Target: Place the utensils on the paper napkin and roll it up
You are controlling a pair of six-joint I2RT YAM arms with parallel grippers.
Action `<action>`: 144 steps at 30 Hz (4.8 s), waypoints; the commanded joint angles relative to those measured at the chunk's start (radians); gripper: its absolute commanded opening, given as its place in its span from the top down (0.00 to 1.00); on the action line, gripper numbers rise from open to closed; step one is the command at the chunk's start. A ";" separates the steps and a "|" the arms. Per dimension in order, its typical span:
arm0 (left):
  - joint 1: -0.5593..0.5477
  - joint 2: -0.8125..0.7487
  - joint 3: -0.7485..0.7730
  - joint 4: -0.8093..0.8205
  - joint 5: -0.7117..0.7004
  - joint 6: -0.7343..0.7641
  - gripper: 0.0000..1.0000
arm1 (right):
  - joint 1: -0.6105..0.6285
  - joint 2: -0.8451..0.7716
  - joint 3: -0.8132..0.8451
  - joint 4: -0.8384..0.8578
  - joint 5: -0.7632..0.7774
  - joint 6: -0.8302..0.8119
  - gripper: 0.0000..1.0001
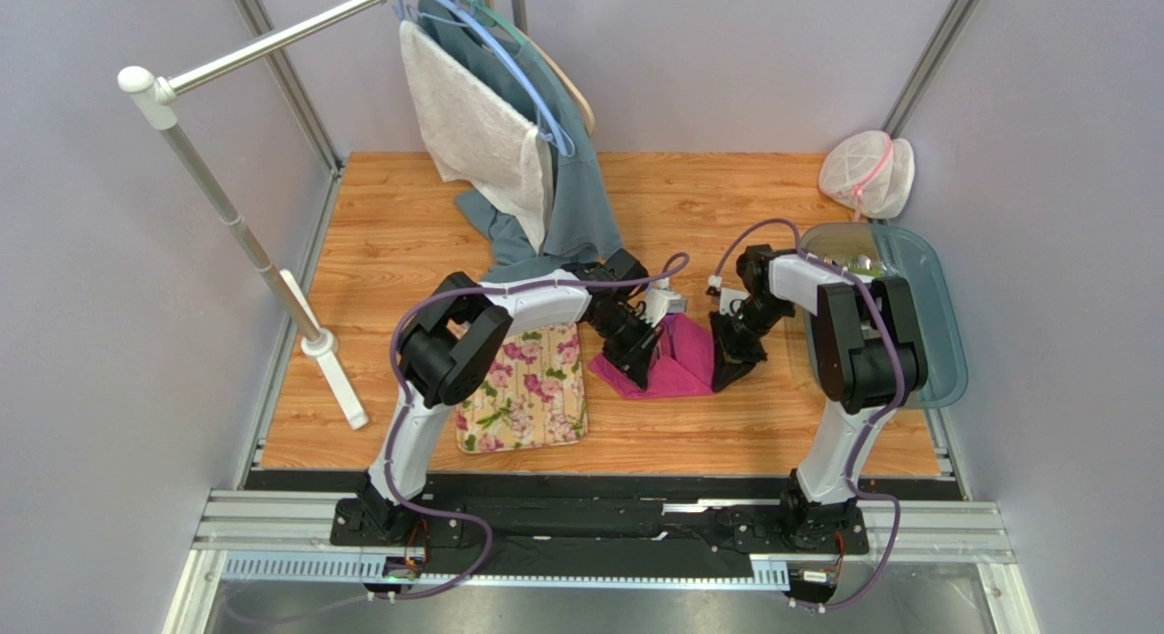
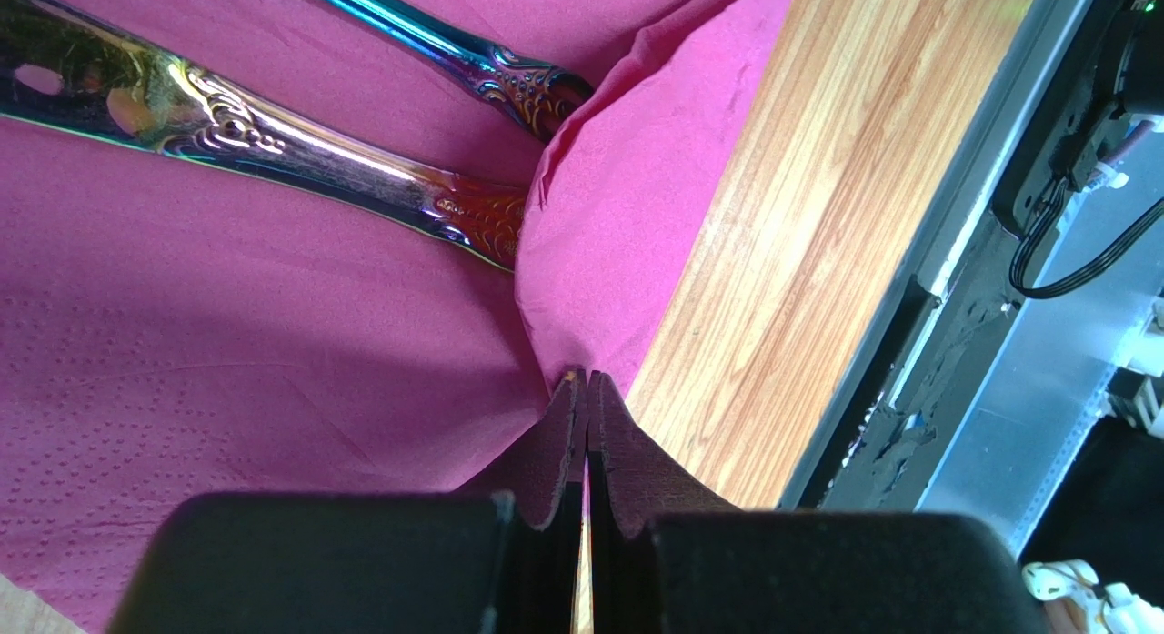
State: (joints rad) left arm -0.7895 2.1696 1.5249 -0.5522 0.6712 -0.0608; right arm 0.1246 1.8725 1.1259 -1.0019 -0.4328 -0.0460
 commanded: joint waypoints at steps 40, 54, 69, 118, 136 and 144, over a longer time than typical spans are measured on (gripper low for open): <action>0.062 -0.051 -0.106 0.431 0.140 -0.267 0.78 | 0.066 0.054 0.071 0.197 -0.073 0.133 0.95; 0.064 0.015 -0.058 0.445 0.117 -0.313 0.86 | 0.064 -0.012 0.140 0.114 -0.067 0.109 0.91; 0.072 0.022 -0.048 0.434 0.126 -0.312 0.87 | -0.010 -0.070 0.183 0.016 0.216 0.049 0.25; 0.072 0.045 -0.028 0.434 0.116 -0.333 0.87 | -0.115 0.028 0.121 0.013 -0.314 0.083 0.58; 0.072 0.048 -0.026 0.426 0.103 -0.335 0.88 | -0.068 0.056 0.144 0.025 -0.377 0.147 0.88; 0.072 0.047 -0.025 0.425 0.102 -0.333 0.89 | -0.030 0.089 0.167 0.028 -0.408 0.169 0.92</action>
State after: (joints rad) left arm -0.7238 2.2127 1.4628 -0.1371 0.7761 -0.3882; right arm 0.0708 1.9453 1.2522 -0.9829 -0.7933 0.0944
